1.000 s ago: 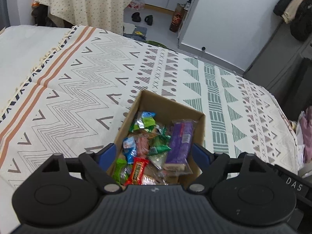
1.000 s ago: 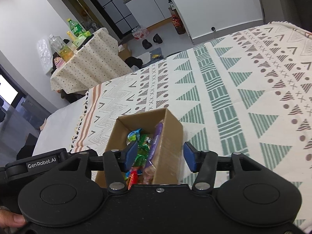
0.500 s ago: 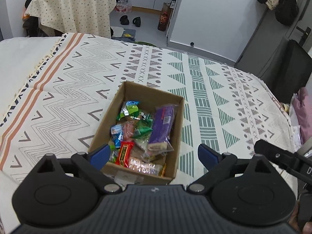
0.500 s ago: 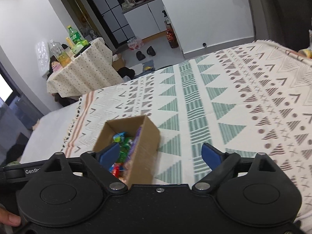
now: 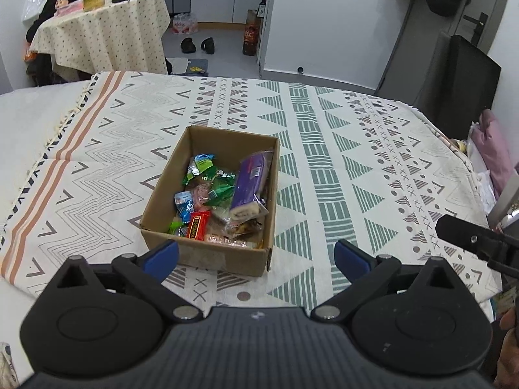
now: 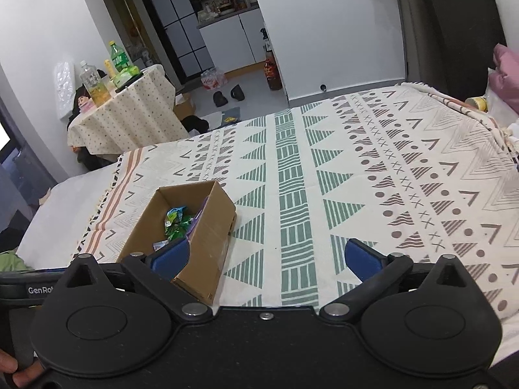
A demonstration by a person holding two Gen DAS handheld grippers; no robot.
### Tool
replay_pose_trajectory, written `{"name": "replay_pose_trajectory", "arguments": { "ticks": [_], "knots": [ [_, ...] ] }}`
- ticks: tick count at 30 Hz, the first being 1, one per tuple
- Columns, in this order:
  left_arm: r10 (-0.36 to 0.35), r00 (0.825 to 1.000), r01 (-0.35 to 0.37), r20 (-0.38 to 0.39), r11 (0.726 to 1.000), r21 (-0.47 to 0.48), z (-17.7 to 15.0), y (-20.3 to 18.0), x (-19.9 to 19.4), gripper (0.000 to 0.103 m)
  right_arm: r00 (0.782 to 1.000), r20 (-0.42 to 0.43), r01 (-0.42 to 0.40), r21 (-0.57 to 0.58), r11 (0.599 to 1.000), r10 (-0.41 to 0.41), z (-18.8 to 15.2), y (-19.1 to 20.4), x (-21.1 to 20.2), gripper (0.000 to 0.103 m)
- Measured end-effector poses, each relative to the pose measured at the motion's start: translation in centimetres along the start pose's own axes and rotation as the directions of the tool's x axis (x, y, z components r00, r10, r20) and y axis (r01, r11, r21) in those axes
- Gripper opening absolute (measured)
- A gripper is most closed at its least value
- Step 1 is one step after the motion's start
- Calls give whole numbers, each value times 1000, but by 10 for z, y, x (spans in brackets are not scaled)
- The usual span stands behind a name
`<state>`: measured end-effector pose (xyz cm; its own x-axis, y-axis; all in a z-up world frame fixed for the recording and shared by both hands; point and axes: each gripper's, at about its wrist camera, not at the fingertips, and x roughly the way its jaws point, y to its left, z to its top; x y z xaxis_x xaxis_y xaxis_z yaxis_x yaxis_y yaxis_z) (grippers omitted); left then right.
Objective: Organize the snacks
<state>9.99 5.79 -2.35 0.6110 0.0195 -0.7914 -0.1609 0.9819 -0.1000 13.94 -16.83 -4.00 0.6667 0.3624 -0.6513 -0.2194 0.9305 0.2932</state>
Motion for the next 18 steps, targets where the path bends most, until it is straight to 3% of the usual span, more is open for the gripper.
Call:
{"name": "replay_pose_trajectory", "arguments": {
  "ticks": [18],
  "knots": [
    [9,996,-13,92,999,40,-16,2,-68,102,995,100,17,-14,1000,-16,-9,7,-69,103]
  ]
}}
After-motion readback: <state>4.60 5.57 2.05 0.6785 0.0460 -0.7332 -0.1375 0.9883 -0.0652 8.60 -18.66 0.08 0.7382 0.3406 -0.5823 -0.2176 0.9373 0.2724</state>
